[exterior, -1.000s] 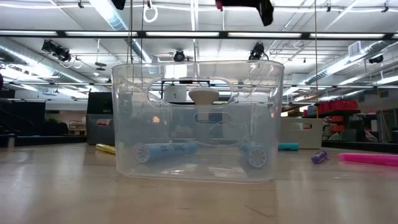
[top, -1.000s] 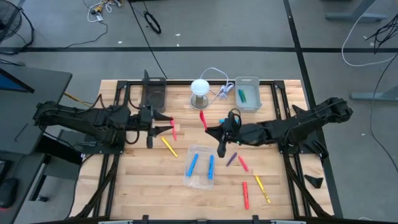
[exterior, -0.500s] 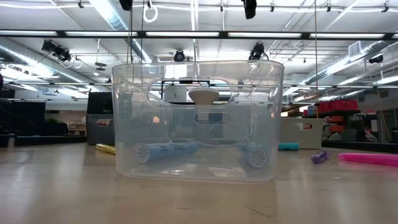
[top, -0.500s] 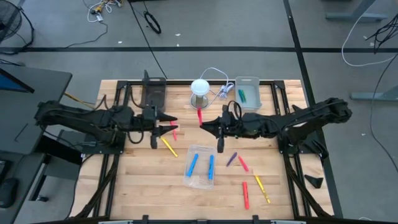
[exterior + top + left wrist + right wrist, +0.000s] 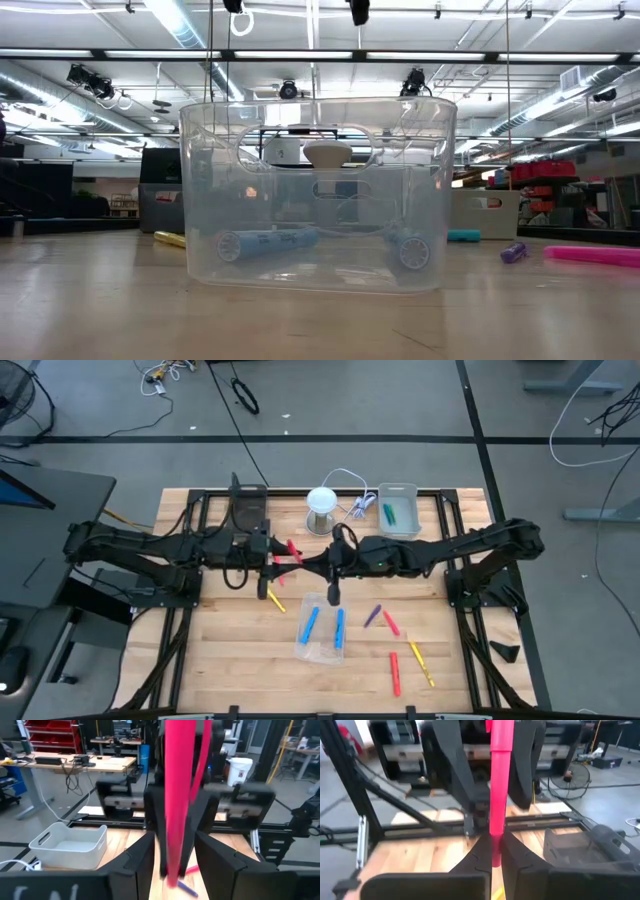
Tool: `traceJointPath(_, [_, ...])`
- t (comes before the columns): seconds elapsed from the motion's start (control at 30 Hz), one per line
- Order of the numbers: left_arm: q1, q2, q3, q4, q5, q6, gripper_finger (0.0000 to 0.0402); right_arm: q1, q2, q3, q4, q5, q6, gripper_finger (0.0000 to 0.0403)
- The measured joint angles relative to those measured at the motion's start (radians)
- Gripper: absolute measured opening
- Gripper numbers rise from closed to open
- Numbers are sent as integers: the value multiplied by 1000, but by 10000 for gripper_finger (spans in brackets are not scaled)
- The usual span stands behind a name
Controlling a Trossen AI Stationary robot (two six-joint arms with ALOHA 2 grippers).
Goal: Pick & Place Markers
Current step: Put the bottom pink marker into the black bin
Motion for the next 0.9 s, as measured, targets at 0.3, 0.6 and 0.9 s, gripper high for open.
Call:
traceJointPath(0.3, [0,0,1,-4,-1,0,126,0,17,24,-11,1,-16,11])
traceJointPath(0.6, [0,-2,1,-1,-3,4,35,-7,17,23,-8,2,-18,13])
traceJointPath(0.9, [19,-7,0,-63,-198,-72,35,-12,8,22,-45,75,-103,71])
